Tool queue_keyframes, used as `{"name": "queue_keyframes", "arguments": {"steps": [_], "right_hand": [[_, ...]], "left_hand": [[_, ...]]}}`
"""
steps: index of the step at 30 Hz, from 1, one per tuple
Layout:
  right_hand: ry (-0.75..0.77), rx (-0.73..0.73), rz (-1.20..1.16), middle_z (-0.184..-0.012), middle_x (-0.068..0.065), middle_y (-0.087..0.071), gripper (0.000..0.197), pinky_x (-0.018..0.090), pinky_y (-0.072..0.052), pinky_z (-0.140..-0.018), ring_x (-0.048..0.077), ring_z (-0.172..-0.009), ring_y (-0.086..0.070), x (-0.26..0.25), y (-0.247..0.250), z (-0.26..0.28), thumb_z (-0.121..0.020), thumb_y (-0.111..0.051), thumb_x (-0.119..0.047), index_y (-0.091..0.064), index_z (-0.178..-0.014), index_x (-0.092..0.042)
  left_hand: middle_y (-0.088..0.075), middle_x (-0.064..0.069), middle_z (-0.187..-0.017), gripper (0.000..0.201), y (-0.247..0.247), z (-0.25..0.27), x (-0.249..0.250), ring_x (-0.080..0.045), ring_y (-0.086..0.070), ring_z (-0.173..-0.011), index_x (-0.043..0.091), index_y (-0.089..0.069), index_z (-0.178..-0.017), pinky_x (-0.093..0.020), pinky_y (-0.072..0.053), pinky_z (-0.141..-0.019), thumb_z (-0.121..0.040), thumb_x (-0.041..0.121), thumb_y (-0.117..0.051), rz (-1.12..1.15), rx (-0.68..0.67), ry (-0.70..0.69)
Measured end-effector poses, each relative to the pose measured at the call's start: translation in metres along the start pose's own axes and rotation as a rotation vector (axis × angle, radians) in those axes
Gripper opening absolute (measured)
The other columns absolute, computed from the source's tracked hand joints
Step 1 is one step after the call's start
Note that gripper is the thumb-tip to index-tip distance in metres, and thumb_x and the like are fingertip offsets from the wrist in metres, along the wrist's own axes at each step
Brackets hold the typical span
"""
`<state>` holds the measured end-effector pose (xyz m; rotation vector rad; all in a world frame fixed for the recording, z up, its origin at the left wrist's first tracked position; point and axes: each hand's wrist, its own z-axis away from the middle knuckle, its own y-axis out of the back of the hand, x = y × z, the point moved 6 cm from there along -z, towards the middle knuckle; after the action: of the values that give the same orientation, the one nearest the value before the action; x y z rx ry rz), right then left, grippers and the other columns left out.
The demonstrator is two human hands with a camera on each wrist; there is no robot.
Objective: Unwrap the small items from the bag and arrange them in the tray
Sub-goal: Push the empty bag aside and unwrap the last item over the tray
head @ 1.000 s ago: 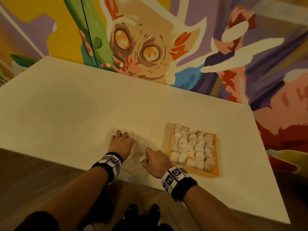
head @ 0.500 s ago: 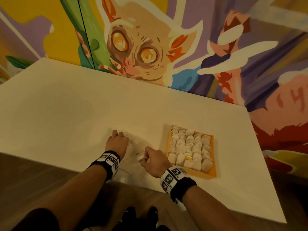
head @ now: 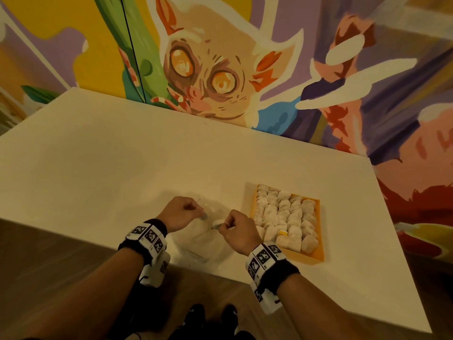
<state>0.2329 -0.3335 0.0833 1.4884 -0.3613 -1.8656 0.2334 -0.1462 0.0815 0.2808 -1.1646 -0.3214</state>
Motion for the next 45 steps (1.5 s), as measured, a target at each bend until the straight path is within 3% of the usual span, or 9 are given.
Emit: {"name": "queue_keyframes", "arguments": {"steps": [6,11,13,20,26,34,37,41,45], "right_hand": [[0.022,0.025,-0.193,-0.072,0.010,-0.070,0.016,0.032,-0.054,-0.062,0.025,-0.066,-0.071,-0.004,0.009,0.001,-0.082,-0.066,-0.012,-0.053,-0.072,-0.015],[0.126,0.034,-0.112,-0.069,0.002,-0.072,0.008,0.030,-0.057,-0.066,0.015,-0.066,-0.069,-0.012,0.012,-0.001,-0.081,-0.069,-0.017,-0.065,-0.076,-0.022],[0.136,0.059,-0.130,-0.070,0.000,-0.072,0.006,0.028,-0.056,-0.066,0.012,-0.065,-0.068,-0.015,0.018,-0.001,-0.085,-0.069,-0.019,-0.068,-0.079,-0.022],[0.031,0.032,-0.428,-0.076,0.001,-0.069,0.018,0.035,-0.060,-0.064,0.015,-0.064,-0.067,-0.008,0.016,0.001,-0.080,-0.077,-0.016,-0.068,-0.096,-0.012],[0.035,0.077,-0.440,-0.075,0.005,-0.070,0.003,0.035,-0.060,-0.066,0.017,-0.062,-0.066,-0.008,0.022,0.000,-0.084,-0.074,-0.015,-0.071,-0.085,-0.016],[0.262,0.127,-0.163,-0.078,-0.014,-0.067,0.005,0.007,-0.045,-0.057,-0.004,-0.066,-0.061,-0.035,0.063,0.007,-0.088,-0.068,-0.020,-0.072,-0.090,-0.023],[0.316,0.106,-0.164,-0.080,-0.015,-0.068,0.008,0.010,-0.048,-0.066,-0.002,-0.072,-0.062,-0.040,0.071,0.007,-0.088,-0.068,-0.018,-0.073,-0.091,-0.023],[0.278,0.133,-0.272,-0.082,-0.008,-0.071,0.005,0.028,-0.057,-0.074,0.009,-0.077,-0.067,-0.031,0.081,0.003,-0.086,-0.072,-0.019,-0.073,-0.087,-0.024],[0.201,0.086,-0.264,-0.079,0.002,-0.070,0.009,0.029,-0.057,-0.064,0.014,-0.068,-0.068,-0.017,0.089,0.006,-0.082,-0.076,-0.016,-0.072,-0.089,-0.014]], "left_hand": [[-0.073,-0.018,-0.094,0.029,-0.011,0.014,0.001,-0.027,-0.069,-0.094,0.008,-0.044,-0.066,-0.045,-0.057,-0.077,-0.092,0.001,-0.055,0.499,0.014,0.086],[-0.062,-0.016,-0.095,0.004,-0.035,0.023,0.012,-0.030,-0.063,-0.086,0.006,-0.058,-0.091,-0.045,-0.058,-0.074,-0.090,0.005,-0.062,0.690,-0.175,0.186],[-0.062,-0.016,-0.094,0.014,-0.040,0.024,0.016,-0.026,-0.063,-0.082,0.002,-0.061,-0.101,-0.038,-0.056,-0.071,-0.088,0.004,-0.066,0.608,-0.199,0.142],[-0.066,-0.019,-0.091,0.013,-0.042,0.027,0.023,-0.027,-0.064,-0.079,-0.003,-0.065,-0.099,-0.035,-0.057,-0.070,-0.094,0.008,-0.059,0.668,-0.109,0.046],[-0.065,-0.018,-0.093,0.018,-0.045,0.030,0.020,-0.031,-0.063,-0.081,-0.002,-0.064,-0.101,-0.038,-0.056,-0.070,-0.099,0.010,-0.051,0.845,-0.130,0.130],[-0.069,-0.005,-0.100,0.023,-0.030,0.026,0.030,-0.018,-0.054,-0.070,0.021,-0.069,-0.107,-0.029,-0.045,-0.062,-0.088,0.034,-0.069,0.438,-0.040,0.019],[-0.073,0.008,-0.090,0.020,-0.036,0.031,0.058,-0.012,-0.053,-0.068,0.023,-0.072,-0.105,-0.019,-0.045,-0.059,-0.087,0.030,-0.071,0.225,-0.109,-0.163],[-0.057,0.013,-0.054,0.018,-0.042,0.028,0.074,-0.008,-0.041,-0.053,0.008,-0.075,-0.089,-0.026,-0.038,-0.059,-0.090,0.024,-0.068,0.118,-0.090,-0.253],[-0.061,0.013,-0.060,0.017,-0.060,0.027,0.083,0.004,-0.048,-0.047,0.002,-0.073,-0.086,-0.008,-0.034,-0.051,-0.091,0.017,-0.067,0.080,-0.090,-0.284]]}}
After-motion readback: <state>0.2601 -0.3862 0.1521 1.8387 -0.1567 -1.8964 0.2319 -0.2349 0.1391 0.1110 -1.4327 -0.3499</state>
